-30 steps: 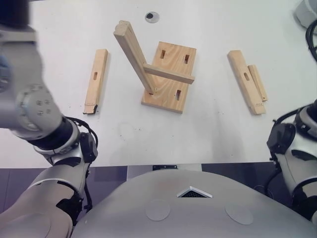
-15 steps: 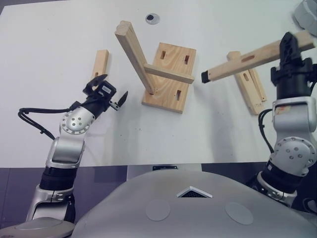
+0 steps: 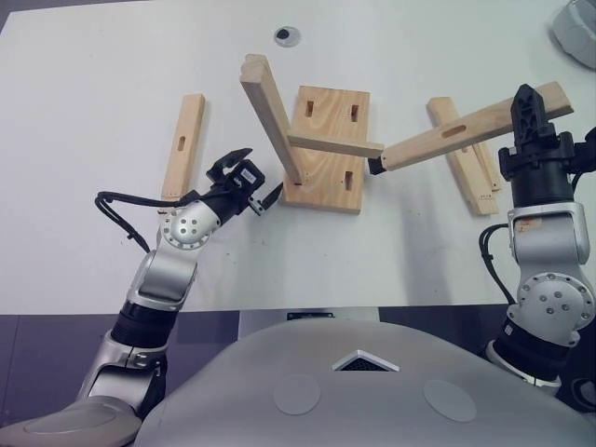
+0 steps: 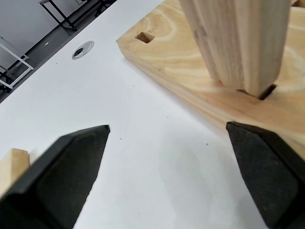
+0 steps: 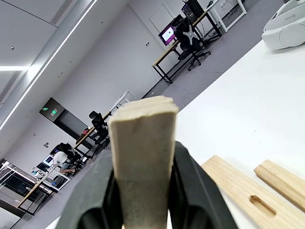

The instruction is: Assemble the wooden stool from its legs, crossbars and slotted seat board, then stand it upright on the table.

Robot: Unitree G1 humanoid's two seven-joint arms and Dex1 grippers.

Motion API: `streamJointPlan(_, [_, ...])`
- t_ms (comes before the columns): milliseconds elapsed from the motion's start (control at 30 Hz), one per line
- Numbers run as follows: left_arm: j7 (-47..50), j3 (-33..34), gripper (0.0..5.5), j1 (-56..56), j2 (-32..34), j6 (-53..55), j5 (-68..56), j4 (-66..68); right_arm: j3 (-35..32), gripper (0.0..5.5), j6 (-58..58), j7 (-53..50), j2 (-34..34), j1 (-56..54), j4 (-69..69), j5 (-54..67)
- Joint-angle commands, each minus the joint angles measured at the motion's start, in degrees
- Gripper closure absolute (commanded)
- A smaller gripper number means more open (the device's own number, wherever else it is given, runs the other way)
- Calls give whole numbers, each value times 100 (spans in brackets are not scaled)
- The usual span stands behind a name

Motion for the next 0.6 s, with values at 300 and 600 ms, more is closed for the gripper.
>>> streamJointPlan(300, [211, -183, 98, 10, -467, 254, -49, -239, -580, 448, 464, -728, -714, -213, 142, 1615])
streamJointPlan(600, [315, -388, 98, -56, -689, 311, -19, -210, 74, 448, 552, -1005, -550, -151, 83, 1528])
